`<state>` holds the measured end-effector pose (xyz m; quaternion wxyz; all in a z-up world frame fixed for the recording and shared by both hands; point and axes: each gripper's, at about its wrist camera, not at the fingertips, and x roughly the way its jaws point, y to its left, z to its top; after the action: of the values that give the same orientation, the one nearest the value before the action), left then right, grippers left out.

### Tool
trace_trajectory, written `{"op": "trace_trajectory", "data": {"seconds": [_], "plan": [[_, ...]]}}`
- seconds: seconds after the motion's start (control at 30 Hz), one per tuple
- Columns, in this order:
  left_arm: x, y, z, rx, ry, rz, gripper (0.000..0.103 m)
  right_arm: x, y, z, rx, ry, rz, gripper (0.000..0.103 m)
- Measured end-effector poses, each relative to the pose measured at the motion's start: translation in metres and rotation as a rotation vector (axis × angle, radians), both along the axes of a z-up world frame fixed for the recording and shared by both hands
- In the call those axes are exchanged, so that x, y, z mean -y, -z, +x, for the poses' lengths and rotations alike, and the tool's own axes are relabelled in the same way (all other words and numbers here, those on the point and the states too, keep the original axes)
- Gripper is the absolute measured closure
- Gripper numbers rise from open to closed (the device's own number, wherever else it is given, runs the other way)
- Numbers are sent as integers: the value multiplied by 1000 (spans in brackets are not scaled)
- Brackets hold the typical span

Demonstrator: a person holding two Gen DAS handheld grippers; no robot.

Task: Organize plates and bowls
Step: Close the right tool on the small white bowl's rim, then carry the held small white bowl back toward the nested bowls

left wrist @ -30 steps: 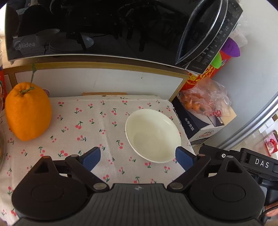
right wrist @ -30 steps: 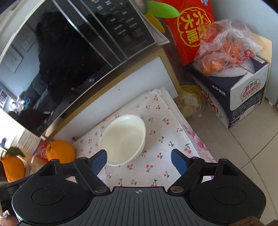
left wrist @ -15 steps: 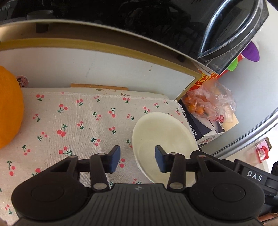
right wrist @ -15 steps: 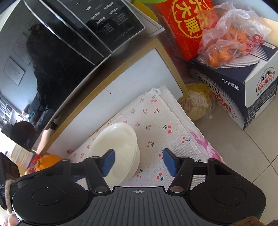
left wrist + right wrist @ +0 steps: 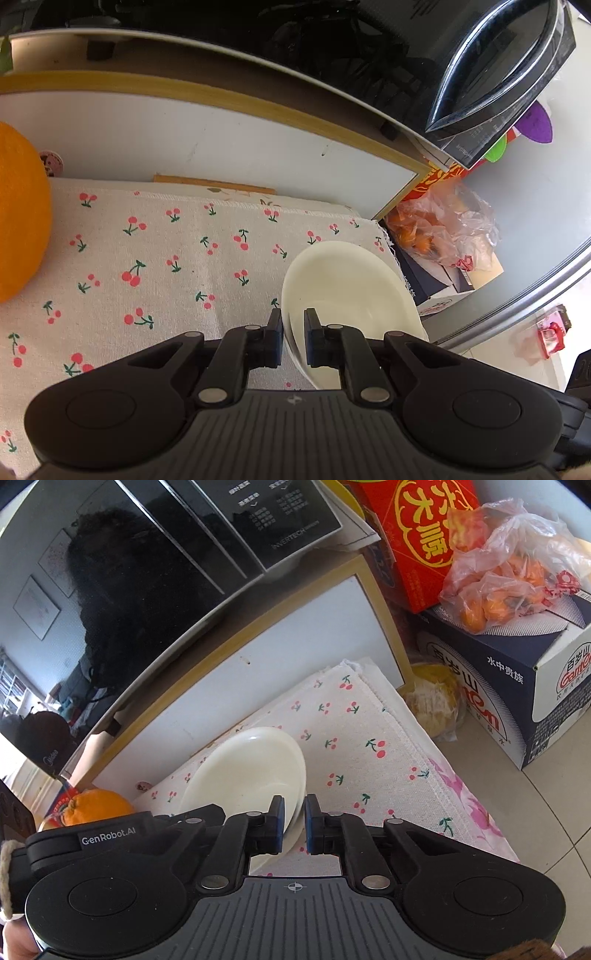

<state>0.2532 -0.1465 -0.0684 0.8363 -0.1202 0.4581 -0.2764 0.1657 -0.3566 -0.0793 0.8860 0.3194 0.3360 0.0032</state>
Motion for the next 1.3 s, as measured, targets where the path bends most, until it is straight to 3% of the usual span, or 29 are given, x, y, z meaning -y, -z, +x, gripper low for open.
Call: {"op": "trace_trajectory", "data": {"seconds": [0.2,0.53,1.03,1.3], "plan": [[-3,-10,-5,17,-7,-8,93,-5,-8,-5,-2,-6,-11,93],[-14,-43,-32,48,-6,-4,93,-15,-48,-26,18,-14,-46,93],[-43,-94,-95,96,-6,11,93,-43,-111,-88,44,-40,-70,91],[-67,-110,-131,107,-25,29,92,-67,-130,-121,47,-75,-78,91]]}}
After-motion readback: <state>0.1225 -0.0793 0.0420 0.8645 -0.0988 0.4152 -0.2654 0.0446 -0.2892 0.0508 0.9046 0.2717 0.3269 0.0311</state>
